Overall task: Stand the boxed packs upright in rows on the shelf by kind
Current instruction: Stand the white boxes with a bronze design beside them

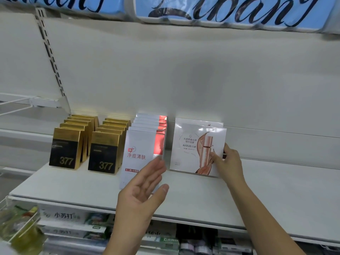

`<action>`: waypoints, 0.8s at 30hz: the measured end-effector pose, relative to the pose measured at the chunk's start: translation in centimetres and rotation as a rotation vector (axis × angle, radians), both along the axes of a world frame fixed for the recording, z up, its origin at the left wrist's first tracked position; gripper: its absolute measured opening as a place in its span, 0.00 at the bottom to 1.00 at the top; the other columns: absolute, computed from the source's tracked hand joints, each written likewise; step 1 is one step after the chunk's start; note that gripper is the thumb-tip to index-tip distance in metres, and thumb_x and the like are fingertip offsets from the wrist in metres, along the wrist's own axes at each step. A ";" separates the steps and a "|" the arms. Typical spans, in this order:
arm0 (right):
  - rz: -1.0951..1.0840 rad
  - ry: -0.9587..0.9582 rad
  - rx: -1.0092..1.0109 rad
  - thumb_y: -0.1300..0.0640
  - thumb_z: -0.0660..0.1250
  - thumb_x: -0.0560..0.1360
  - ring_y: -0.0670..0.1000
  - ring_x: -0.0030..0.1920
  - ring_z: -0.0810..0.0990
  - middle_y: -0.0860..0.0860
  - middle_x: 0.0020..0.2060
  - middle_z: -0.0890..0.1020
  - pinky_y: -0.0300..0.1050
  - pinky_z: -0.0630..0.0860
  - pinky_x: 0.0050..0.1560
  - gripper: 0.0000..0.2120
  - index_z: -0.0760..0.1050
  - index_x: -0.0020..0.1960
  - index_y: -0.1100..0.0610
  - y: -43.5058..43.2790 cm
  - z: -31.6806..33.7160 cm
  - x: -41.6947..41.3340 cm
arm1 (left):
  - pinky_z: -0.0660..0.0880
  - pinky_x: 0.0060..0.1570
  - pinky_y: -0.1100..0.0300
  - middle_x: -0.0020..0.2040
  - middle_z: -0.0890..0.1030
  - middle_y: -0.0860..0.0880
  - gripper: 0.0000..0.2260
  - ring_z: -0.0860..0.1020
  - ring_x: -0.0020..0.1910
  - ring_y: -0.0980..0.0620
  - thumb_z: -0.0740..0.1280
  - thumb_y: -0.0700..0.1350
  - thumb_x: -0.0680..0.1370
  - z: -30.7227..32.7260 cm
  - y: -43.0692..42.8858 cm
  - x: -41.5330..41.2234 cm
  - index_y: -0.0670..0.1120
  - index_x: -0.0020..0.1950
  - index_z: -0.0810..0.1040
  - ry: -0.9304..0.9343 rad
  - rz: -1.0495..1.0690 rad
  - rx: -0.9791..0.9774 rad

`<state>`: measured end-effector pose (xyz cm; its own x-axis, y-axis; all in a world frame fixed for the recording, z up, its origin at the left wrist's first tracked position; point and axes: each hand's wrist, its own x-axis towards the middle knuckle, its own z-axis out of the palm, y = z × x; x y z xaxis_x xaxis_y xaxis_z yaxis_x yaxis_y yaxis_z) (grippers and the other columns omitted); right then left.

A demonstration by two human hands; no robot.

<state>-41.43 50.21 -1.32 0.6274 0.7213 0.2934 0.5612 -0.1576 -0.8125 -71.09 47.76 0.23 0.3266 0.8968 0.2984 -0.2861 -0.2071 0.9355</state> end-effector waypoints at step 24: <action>-0.012 0.257 0.238 0.50 0.73 0.76 0.35 0.66 0.76 0.37 0.68 0.78 0.39 0.74 0.66 0.30 0.70 0.75 0.45 -16.0 3.6 -4.7 | 0.70 0.64 0.65 0.71 0.76 0.63 0.23 0.73 0.72 0.62 0.69 0.55 0.76 -0.7 -1.3 7.8 0.64 0.72 0.74 0.046 -0.464 0.087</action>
